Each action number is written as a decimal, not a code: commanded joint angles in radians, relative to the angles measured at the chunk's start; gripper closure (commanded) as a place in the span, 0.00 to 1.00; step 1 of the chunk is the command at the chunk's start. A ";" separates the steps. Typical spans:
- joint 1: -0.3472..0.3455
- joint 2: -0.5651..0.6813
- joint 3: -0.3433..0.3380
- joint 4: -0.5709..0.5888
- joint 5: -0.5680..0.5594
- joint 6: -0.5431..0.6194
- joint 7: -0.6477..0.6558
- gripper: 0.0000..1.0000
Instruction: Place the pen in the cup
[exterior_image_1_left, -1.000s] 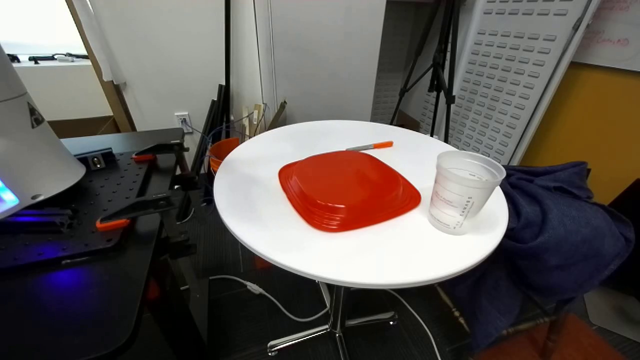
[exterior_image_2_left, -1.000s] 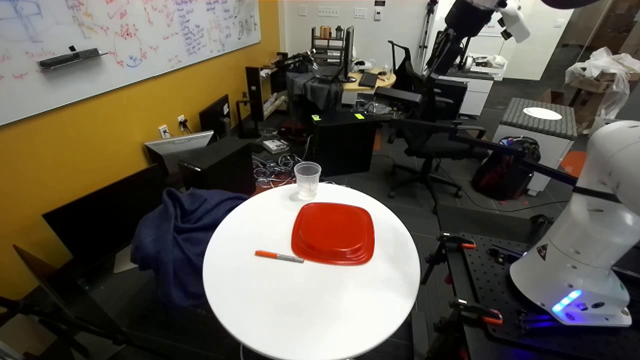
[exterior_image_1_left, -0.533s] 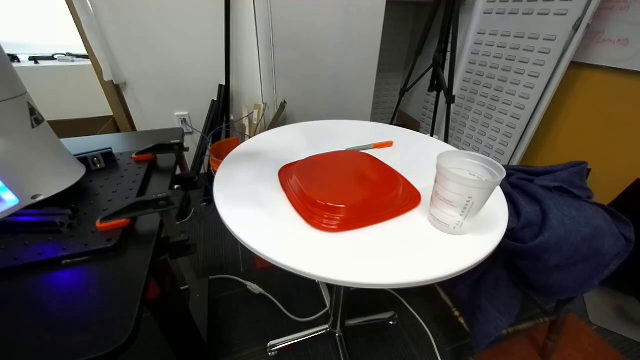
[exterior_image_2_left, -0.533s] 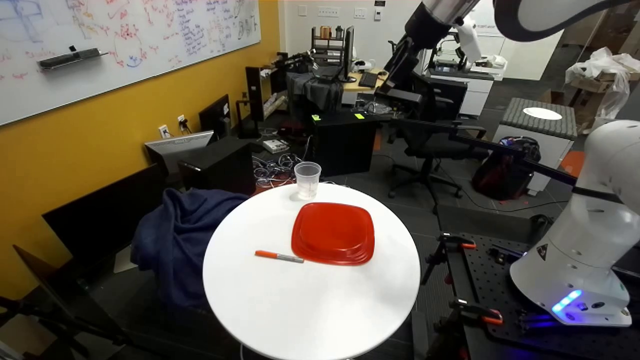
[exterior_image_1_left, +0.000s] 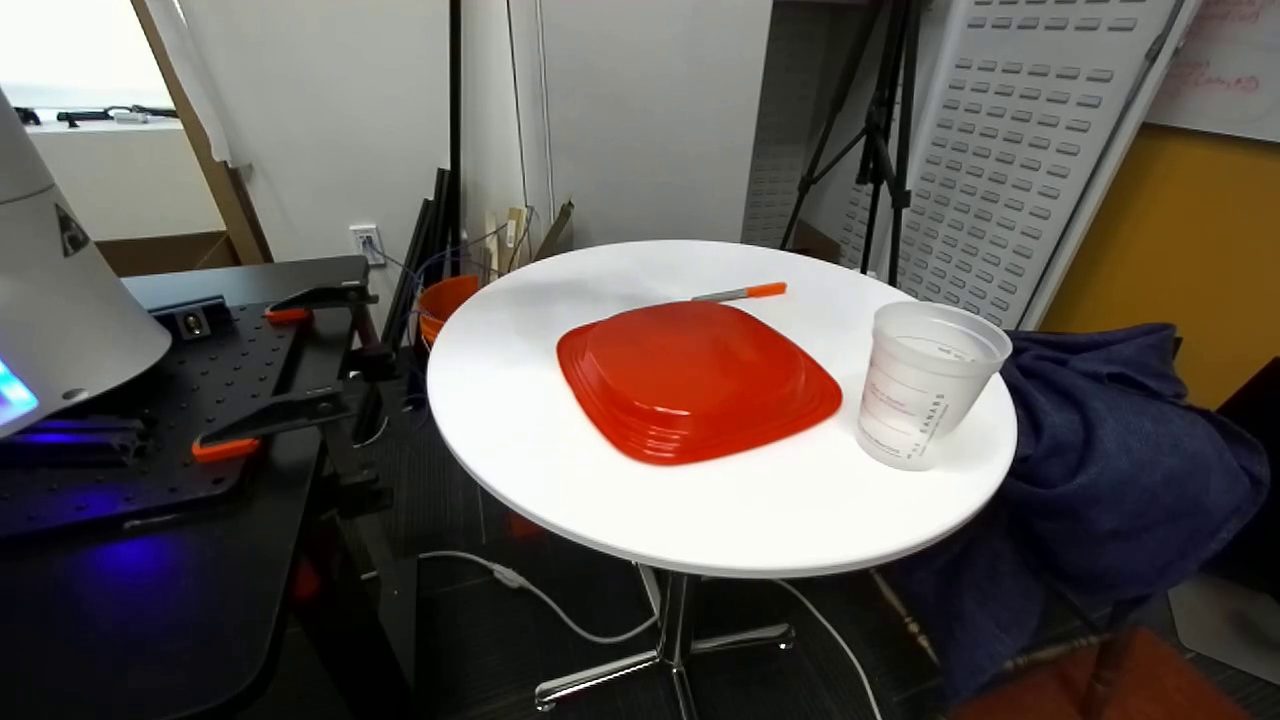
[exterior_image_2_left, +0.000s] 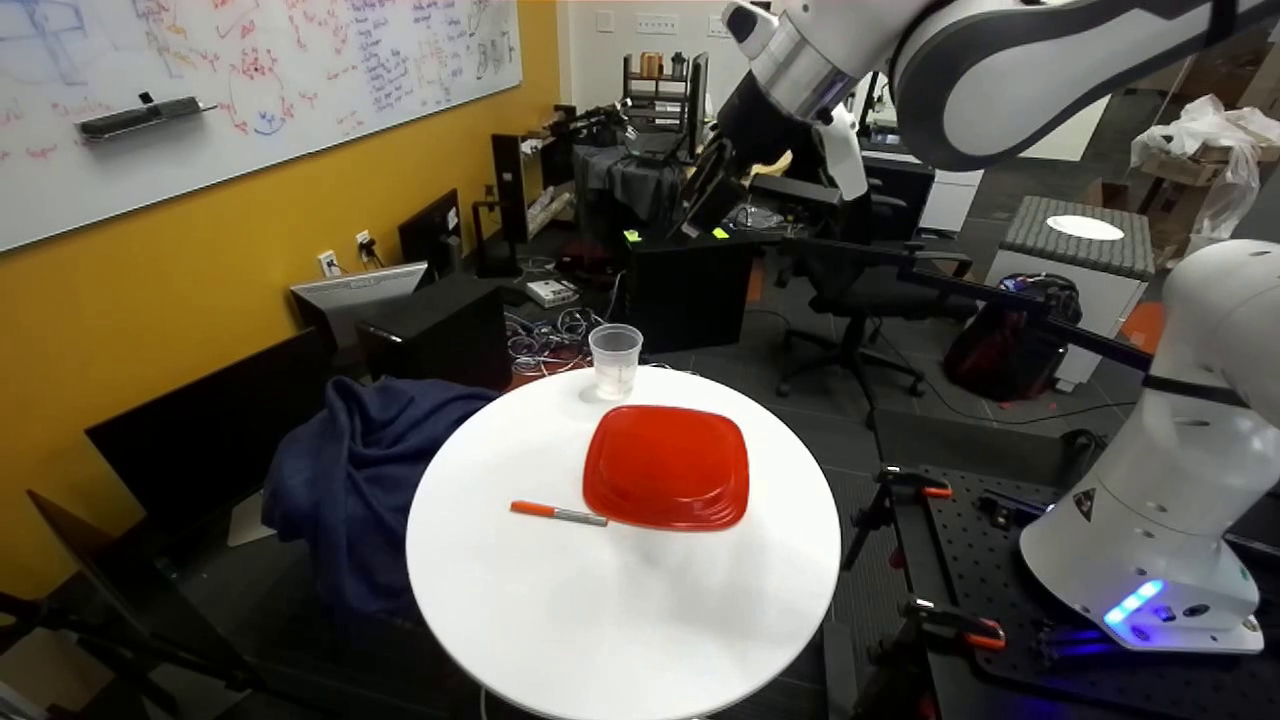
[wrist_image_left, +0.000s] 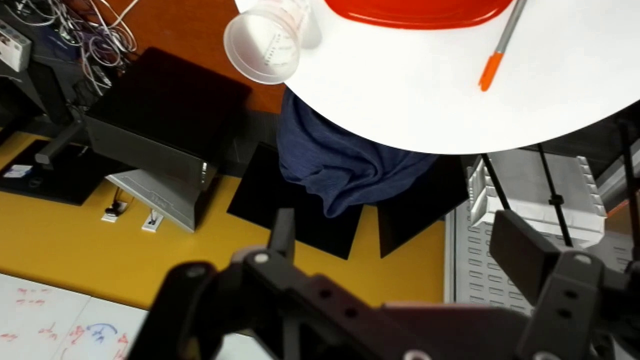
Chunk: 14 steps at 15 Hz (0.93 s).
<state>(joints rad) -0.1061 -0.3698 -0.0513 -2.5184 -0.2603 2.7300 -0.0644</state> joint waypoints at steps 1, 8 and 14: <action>0.036 0.135 0.022 0.081 0.050 0.035 0.006 0.00; 0.095 0.368 0.050 0.255 0.112 -0.001 -0.013 0.00; 0.112 0.565 0.069 0.422 0.178 -0.037 -0.030 0.00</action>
<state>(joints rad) 0.0020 0.0998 0.0064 -2.2021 -0.1225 2.7398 -0.0695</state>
